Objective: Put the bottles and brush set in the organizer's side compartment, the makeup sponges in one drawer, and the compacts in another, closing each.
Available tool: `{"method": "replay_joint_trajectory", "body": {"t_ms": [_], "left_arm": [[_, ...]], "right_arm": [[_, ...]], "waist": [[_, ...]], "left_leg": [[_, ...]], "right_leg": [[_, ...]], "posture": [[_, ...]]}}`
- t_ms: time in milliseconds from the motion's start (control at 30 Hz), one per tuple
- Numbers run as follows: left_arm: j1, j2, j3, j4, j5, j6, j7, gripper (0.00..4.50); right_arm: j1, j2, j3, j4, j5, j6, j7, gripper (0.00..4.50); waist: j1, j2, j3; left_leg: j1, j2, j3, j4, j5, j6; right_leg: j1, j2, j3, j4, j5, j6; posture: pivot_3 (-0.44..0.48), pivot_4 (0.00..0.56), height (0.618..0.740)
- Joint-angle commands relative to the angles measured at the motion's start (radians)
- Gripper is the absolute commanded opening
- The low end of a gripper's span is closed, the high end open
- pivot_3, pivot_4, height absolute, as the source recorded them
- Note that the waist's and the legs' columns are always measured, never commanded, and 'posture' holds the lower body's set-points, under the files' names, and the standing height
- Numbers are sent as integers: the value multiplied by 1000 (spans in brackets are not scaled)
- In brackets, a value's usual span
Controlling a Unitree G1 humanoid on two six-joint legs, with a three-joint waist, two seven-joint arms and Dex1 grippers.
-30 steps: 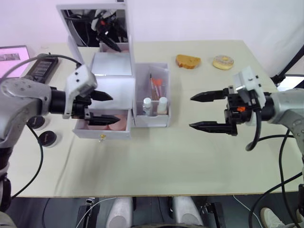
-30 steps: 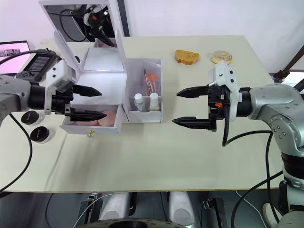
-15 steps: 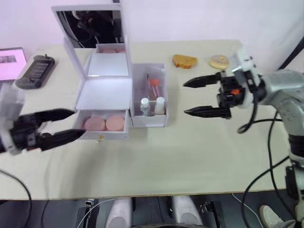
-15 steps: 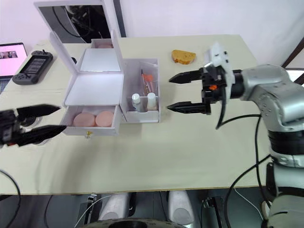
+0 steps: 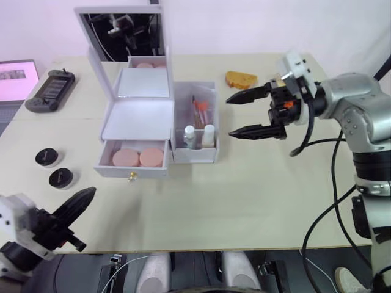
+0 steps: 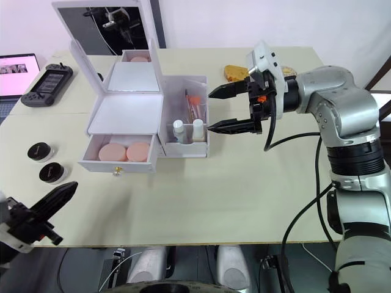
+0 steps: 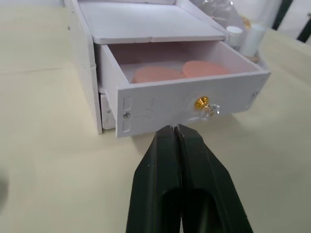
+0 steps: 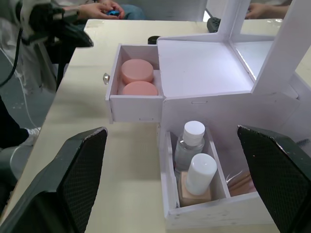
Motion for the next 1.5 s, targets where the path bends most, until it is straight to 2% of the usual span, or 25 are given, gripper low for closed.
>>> {"method": "replay_joint_trajectory", "body": {"t_ms": [33,300,600,1200,1500], "left_arm": [[19,-59,-78,30,101,-168,48,56],[-12,-121,-297,120,242,-357,153,56],[-119,-101,-436,243,311,-450,253,56],[-390,-15,-530,402,337,-436,349,56],[-462,3,-537,468,326,-434,374,56]], "right_arm": [[-6,-48,-19,-48,20,91,0,4500],[48,-86,-52,-141,71,195,-15,4500],[88,-114,-87,-166,77,184,-20,4500],[97,-117,-121,-245,117,233,-98,4500],[60,-118,-130,-288,167,305,-165,4500]], "waist": [[3,0,0],[2,0,0],[6,0,0],[7,0,0],[8,0,0]], "left_leg": [[0,0,0,0,0,0],[-1,0,1,0,0,0],[-1,0,2,0,0,0],[-1,0,1,0,0,0],[-1,0,1,0,0,0]], "right_leg": [[0,0,0,0,0,0],[0,0,0,-1,0,0],[0,0,0,-2,1,1],[0,0,0,-1,2,4],[0,0,0,-1,3,5]], "posture": [[0,150,740],[0,150,740],[0,150,740],[0,150,740],[0,150,740]]}}
